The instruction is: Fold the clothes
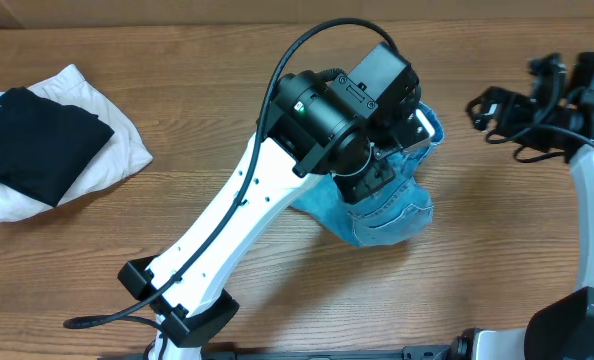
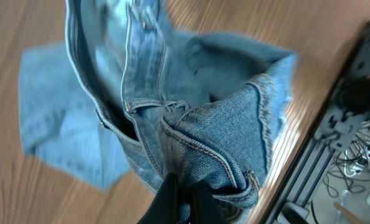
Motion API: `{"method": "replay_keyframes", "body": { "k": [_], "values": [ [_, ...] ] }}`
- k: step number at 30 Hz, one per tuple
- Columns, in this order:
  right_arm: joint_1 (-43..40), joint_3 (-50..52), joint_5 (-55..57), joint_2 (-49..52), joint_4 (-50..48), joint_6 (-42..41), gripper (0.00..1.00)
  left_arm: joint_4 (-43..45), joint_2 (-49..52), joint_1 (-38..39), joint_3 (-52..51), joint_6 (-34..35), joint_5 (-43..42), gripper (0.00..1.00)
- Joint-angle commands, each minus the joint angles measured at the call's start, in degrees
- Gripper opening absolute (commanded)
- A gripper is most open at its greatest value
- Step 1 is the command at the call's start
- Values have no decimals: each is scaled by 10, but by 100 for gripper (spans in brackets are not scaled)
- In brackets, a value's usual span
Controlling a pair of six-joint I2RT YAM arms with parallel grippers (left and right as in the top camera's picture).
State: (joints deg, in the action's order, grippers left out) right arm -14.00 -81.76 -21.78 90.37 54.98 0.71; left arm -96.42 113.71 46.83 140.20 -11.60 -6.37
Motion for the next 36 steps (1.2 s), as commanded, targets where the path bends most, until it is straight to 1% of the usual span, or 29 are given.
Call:
{"method": "replay_keyframes", "body": {
  "k": [1,5,9,11,13,16,22,26,27,28,31,36],
  "values": [
    [35,-6,6,24,23,28,100,-4,-27,-1,-49,69,99,4],
    [53,7,24,73,30,18,100,-4,-53,-4,-94,153,252,4],
    [53,7,15,122,25,6,100,-4,-94,-22,-97,196,294,4],
    [56,7,-11,138,22,7,100,-4,-119,-39,-97,206,273,4],
    [66,7,-41,149,21,13,100,-4,-139,-52,-97,199,226,4],
    [94,7,-48,157,24,20,100,-4,-158,-60,-97,180,171,4],
    [182,8,-48,172,17,39,100,-4,-163,-60,-97,175,170,4],
    [223,8,-18,191,22,38,100,-4,-163,-60,-97,168,174,4],
    [228,8,-15,199,27,38,99,-4,-163,-60,-97,167,177,4],
    [229,8,-12,205,35,38,95,-4,-163,-60,-97,167,183,4],
    [228,7,-2,216,46,27,79,-4,-163,-60,-97,167,210,4],
    [221,7,5,216,68,21,76,-4,-163,-60,-97,169,248,4]
  ]
}}
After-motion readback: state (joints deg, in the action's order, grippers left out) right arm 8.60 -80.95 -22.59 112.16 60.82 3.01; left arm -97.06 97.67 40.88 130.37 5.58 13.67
